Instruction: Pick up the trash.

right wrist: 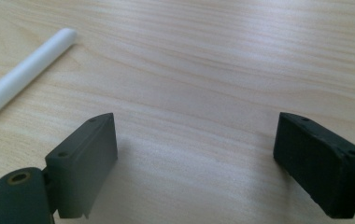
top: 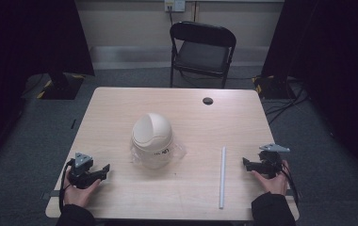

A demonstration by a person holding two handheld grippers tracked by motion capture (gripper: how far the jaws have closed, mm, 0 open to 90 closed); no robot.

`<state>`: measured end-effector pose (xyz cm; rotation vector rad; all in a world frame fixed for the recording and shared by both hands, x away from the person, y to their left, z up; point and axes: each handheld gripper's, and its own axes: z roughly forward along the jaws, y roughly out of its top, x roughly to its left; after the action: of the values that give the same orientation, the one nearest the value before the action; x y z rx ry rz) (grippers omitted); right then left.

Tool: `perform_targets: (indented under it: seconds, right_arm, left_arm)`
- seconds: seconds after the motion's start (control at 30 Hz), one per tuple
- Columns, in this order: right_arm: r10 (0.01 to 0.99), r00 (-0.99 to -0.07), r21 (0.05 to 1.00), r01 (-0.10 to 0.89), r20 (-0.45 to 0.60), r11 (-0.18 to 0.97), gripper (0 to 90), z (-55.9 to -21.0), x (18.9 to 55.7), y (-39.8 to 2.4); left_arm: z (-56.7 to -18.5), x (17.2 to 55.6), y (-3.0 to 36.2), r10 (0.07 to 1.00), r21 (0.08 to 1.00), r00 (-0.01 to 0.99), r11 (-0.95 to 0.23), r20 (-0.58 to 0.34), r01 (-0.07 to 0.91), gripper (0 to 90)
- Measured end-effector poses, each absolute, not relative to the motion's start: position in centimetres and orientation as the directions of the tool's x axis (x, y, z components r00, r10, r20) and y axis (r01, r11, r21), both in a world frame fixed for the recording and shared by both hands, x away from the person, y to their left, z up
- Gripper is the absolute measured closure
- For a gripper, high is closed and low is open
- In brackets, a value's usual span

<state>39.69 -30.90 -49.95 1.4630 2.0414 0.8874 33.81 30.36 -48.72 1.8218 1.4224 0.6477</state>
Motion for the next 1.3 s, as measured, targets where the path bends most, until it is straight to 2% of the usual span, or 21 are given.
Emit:
perform_targets:
  seconds: [0.17, 0.33, 0.83, 1.3]
  right_arm:
    - [0.947, -0.322, 0.734, 0.640, -0.009, 0.225, 12.0, -50.0, 39.8, -30.9]
    - [0.947, -0.320, 0.734, 0.641, -0.010, 0.225, 12.2, -50.0, 39.7, -30.9]
    - [0.953, -0.303, 0.734, 0.646, -0.009, 0.212, 12.2, -50.0, 39.6, -30.8]
    - [0.953, -0.302, 0.734, 0.646, -0.009, 0.212, 12.2, -50.0, 39.6, -30.8]
  left_arm:
    - [-47.6, 33.4, 30.2, 0.950, 0.826, 0.306, -0.119, -0.068, 0.552, 30.8]
    - [-46.5, 32.6, 30.0, 0.918, 0.872, 0.366, -0.048, -0.154, 0.486, 32.3]
    - [-41.9, 32.3, 29.6, 0.853, 0.929, 0.497, -0.041, -0.159, 0.367, 31.2]
    - [-38.5, 33.0, 25.3, 0.762, 0.951, 0.637, -0.098, -0.119, 0.295, 30.3]
